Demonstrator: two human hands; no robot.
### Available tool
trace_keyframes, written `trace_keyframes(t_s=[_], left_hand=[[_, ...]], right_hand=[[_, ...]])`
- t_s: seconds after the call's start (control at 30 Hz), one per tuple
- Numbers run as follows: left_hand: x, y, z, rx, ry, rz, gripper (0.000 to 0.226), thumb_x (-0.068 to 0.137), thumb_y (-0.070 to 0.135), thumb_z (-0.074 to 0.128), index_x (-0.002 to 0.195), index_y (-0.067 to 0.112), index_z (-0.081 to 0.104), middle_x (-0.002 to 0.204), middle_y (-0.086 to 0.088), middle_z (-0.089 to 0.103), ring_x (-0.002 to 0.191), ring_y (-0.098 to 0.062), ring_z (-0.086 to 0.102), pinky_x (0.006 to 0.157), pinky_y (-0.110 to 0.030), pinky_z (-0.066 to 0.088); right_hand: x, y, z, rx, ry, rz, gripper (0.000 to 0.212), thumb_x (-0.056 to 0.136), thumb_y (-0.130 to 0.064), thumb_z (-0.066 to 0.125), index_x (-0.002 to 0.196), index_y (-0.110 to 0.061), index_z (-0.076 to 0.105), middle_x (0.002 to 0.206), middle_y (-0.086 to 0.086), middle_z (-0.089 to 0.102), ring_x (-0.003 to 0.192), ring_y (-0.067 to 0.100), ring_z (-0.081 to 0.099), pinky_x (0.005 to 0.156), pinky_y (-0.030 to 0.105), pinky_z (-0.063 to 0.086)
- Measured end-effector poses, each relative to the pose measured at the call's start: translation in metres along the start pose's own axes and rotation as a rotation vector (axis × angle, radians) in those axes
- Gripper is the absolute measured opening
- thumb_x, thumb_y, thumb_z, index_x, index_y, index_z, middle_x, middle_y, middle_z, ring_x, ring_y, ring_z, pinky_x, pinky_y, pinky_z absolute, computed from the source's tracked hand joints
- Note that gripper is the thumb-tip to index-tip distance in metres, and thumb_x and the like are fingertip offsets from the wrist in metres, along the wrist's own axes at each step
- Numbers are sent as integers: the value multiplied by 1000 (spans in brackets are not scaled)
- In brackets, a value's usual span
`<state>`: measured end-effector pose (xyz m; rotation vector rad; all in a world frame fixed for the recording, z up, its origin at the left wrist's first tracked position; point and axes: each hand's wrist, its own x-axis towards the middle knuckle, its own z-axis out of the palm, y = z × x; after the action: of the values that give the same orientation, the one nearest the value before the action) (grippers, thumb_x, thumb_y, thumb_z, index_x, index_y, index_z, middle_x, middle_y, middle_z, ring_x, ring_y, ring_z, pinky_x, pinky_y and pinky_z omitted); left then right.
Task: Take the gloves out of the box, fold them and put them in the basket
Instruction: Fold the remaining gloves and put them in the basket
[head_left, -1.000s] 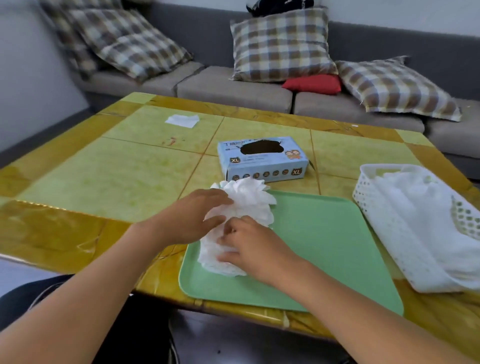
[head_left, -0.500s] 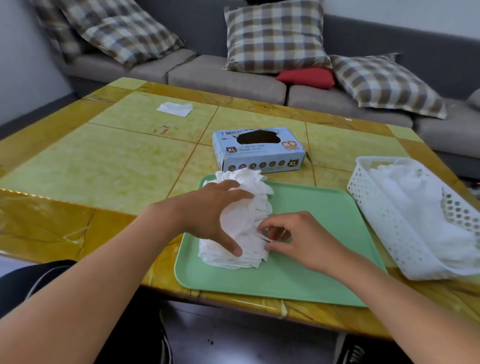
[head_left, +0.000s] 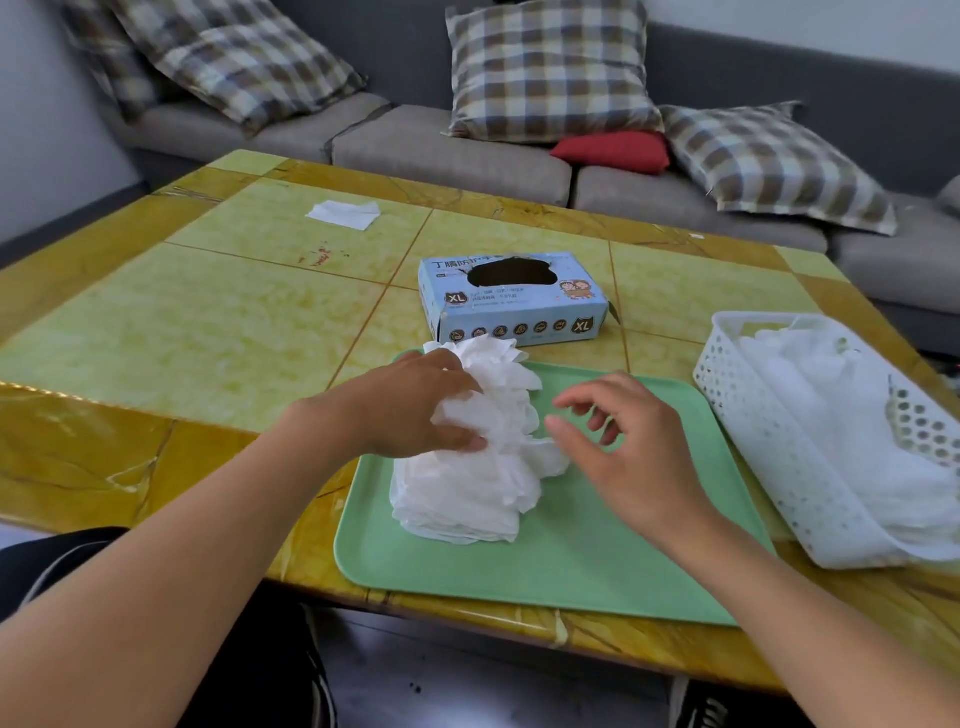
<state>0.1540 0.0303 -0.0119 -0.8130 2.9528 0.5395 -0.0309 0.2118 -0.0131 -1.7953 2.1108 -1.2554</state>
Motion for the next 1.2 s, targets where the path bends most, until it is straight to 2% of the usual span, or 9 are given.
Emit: trace_keyframes(t_s=[0.13,0.23,0.33,0.5,0.6,0.73,0.83,1.07,1.2], left_hand=[[2,-3,0,-110,55,6,47,98,59,46,131,29,61,130,3,55,121,-21,50,105,-45,41],[3,-1,3,-45,139,-37,31,100,39,54,127,28,63,126,2,58,116,-20,55,99,-43,45],[3,-1,6,-31,178,-60,33,99,41,55,127,27,63,128,4,59,118,-19,55,99,-41,46],[-1,-10,0,-84,56,12,37,103,42,47,134,26,59,131,4,57,124,-16,49,107,-34,37],[-3,-9,3,-132,20,13,58,95,68,38,137,31,53,134,5,51,129,-20,44,111,-42,35],[-12,16,0,54,197,75,92,72,96,28,147,43,35,159,6,24,147,-23,17,120,-51,22],[-13,30,7,212,70,226,102,65,95,48,153,51,20,166,15,1,152,-14,-7,123,-50,-3],[-9,12,11,12,30,32,101,86,37,76,157,42,3,165,12,18,148,-13,23,115,-31,25],[-15,22,-13,-28,-104,35,112,76,33,74,155,47,-4,165,16,2,151,-8,0,122,-44,20]], right_hand=[[-9,-27,37,-157,-465,-62,39,87,-48,72,120,-26,72,109,-15,64,95,7,59,85,27,49],[-11,-19,58,-176,-407,-112,21,91,-37,72,102,-19,77,108,-10,63,97,15,60,84,39,51],[-7,-5,52,-62,-453,-100,32,88,-37,73,77,-7,73,97,-1,70,87,16,65,80,38,52],[-10,17,13,142,-558,-52,19,87,-28,77,87,-10,81,107,-7,68,98,9,67,89,26,50],[-15,32,-13,128,-582,14,16,92,-30,72,92,-17,82,107,-13,63,102,10,64,89,22,48],[-14,45,-32,214,-480,295,19,95,-26,65,99,-17,81,98,5,73,85,13,67,83,34,54],[-17,42,-39,468,-431,504,20,98,-16,60,105,-11,79,104,9,77,91,16,70,77,28,59],[4,33,-121,883,-111,532,25,77,-30,72,90,-11,82,100,10,76,90,18,72,79,27,61],[9,23,-149,786,-120,456,23,74,-20,72,96,-20,79,93,5,75,80,15,70,67,21,58]])
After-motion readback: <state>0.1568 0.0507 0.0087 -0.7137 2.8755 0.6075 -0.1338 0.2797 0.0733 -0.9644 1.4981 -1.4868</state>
